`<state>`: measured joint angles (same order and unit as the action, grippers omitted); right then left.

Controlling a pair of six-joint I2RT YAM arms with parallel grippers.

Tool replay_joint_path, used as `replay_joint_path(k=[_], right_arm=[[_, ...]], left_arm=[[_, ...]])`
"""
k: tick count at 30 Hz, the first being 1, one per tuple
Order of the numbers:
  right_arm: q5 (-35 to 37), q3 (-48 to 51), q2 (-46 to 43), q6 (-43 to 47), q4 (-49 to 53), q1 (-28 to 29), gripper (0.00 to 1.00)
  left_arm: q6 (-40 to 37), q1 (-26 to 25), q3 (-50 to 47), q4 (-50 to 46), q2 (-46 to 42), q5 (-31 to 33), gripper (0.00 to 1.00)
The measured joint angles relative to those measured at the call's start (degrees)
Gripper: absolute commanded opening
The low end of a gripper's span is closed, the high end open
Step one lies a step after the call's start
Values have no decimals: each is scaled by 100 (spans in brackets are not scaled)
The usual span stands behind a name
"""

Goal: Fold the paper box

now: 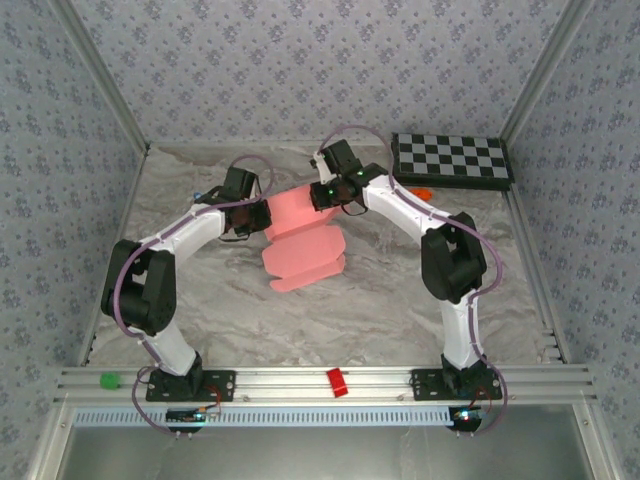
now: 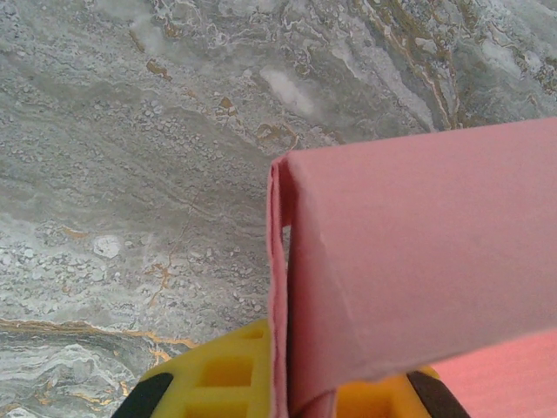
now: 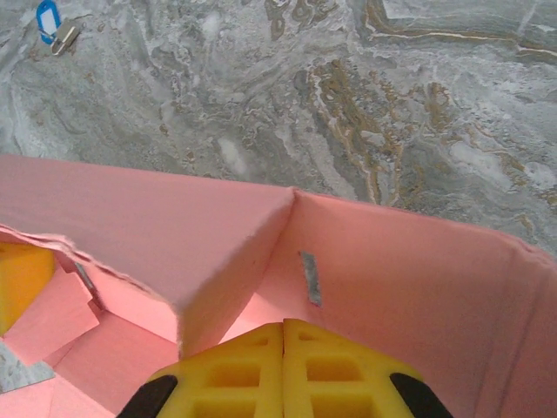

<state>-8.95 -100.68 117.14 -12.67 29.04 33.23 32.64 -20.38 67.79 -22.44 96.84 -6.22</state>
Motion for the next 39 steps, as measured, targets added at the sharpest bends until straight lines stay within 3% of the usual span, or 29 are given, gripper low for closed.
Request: replay_joint_path(k=[16,30,39], right_arm=[[1460,31,-315,162,977,22,5],[2020,28,-295,269,1392,227,5],[1958,26,-190,256,1495,227,4]], left_arm=[[-22,0,0,0,2,4,0],[-20,0,0,-4,2,4,0],[-22,0,0,-9,2,28,0]])
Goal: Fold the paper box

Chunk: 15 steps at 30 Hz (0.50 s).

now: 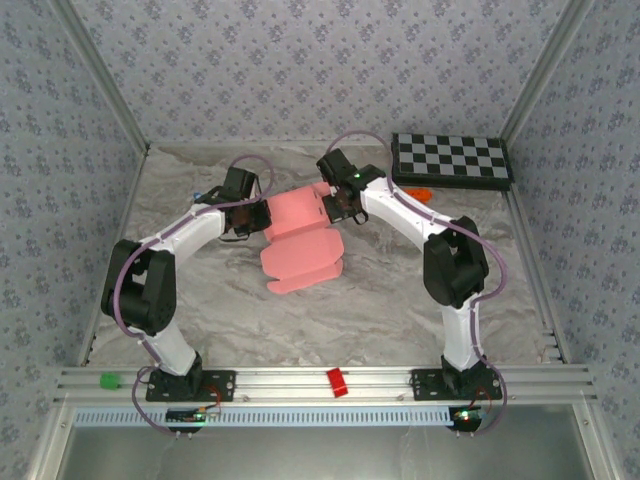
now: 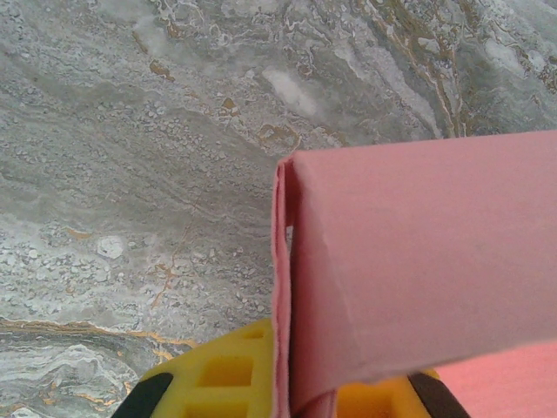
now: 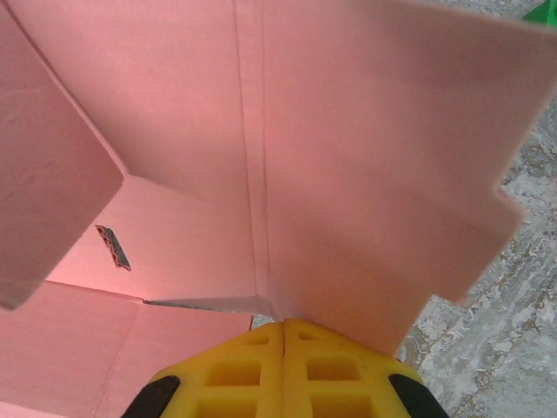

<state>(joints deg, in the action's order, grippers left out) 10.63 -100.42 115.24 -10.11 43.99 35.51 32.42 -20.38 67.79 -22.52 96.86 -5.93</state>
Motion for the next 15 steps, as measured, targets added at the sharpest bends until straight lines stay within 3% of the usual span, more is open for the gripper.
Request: replay_joint_path(k=[15], right_arm=[[-1169,0,0,-321,-640,0,4]], left_arm=[[2,0,0,-2,11,-13,0]])
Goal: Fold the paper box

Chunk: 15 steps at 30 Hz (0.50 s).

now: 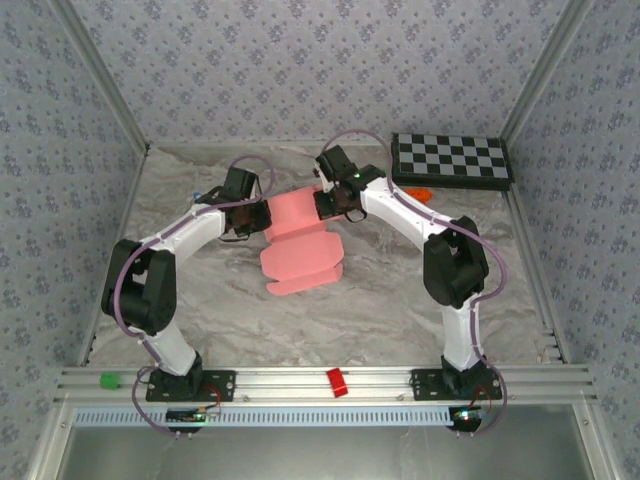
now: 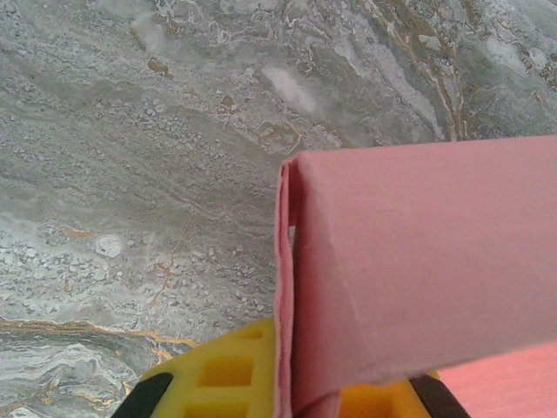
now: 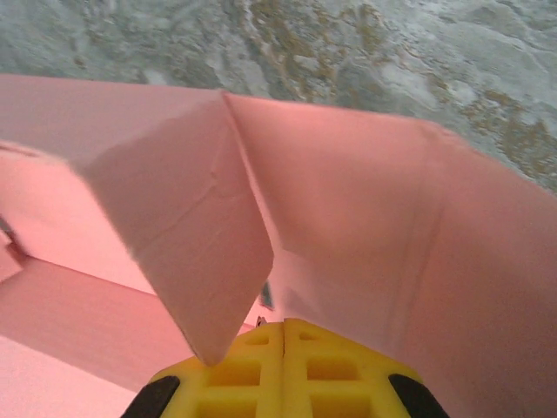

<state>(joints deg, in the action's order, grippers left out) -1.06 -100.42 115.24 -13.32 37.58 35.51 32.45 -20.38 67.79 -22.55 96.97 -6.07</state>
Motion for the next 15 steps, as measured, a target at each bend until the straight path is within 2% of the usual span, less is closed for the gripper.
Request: replay_joint_path(k=[6,15], right_arm=[[-433,9,9,-52,-225,-17,3],[-675,76,17,-68,-369,-28,4]], left_arm=[[4,0,0,46,0,-63,0],[13,0,0,164,0,-83,0]])
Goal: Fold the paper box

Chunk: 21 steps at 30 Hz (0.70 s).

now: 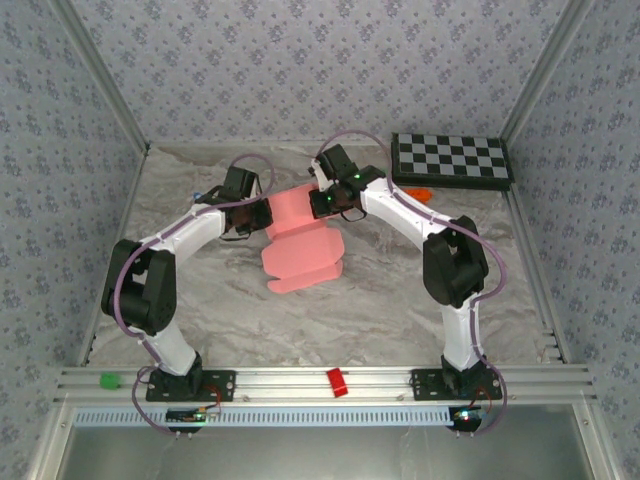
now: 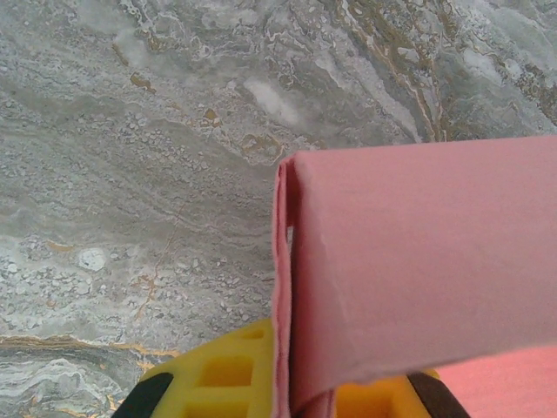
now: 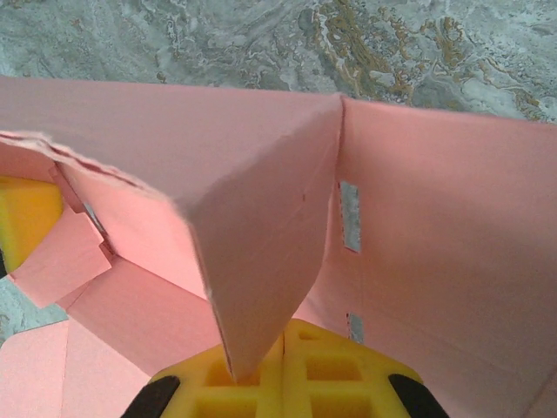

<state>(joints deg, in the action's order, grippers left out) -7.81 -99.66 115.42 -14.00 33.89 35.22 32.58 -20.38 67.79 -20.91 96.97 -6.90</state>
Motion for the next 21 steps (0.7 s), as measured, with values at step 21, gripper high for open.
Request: replay_joint_path(k=[21], right_arm=[[249,767,-1659,468,-308,-415,31]], left_arm=[[-151,17,0,415,140,0,0]])
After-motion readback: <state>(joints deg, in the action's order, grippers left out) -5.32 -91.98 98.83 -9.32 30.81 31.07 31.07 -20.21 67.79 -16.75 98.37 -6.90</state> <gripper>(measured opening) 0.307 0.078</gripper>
